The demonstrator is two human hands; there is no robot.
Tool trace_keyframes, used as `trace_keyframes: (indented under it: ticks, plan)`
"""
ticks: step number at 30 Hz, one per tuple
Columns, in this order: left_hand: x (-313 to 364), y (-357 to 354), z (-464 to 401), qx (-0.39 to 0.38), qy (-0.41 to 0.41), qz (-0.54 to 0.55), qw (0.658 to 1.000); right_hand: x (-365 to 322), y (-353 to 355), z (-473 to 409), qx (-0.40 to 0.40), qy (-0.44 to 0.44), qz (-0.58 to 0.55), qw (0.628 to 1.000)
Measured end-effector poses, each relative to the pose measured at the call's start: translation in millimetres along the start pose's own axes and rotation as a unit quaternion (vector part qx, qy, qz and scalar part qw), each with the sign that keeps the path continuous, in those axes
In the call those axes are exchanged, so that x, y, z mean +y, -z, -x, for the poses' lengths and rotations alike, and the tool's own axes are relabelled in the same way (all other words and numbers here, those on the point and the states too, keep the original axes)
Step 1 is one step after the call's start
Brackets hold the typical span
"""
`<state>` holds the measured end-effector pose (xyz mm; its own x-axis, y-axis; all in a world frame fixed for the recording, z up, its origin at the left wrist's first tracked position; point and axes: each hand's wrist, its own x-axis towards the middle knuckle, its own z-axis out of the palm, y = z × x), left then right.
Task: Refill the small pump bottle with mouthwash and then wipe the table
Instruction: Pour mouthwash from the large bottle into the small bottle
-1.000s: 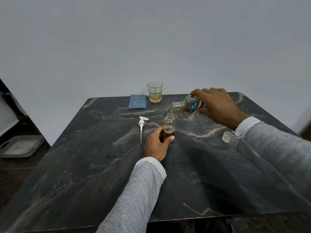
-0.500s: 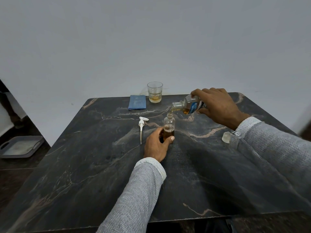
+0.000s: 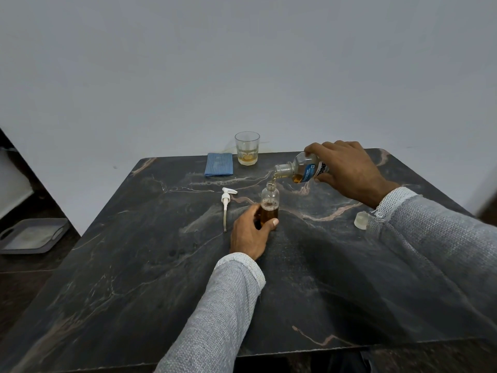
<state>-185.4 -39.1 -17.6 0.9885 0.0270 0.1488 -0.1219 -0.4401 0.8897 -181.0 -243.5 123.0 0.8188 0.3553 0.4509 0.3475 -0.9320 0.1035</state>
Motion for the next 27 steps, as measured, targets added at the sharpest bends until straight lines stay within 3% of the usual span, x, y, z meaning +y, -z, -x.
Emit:
trace_keyframes:
  ticks: [27]
  plan:
    - [0.6, 1.8, 1.1, -0.012, 0.002, -0.002, 1.000, -0.4, 3.4, 1.2, 0.005, 0.004, 0.009, 1.000]
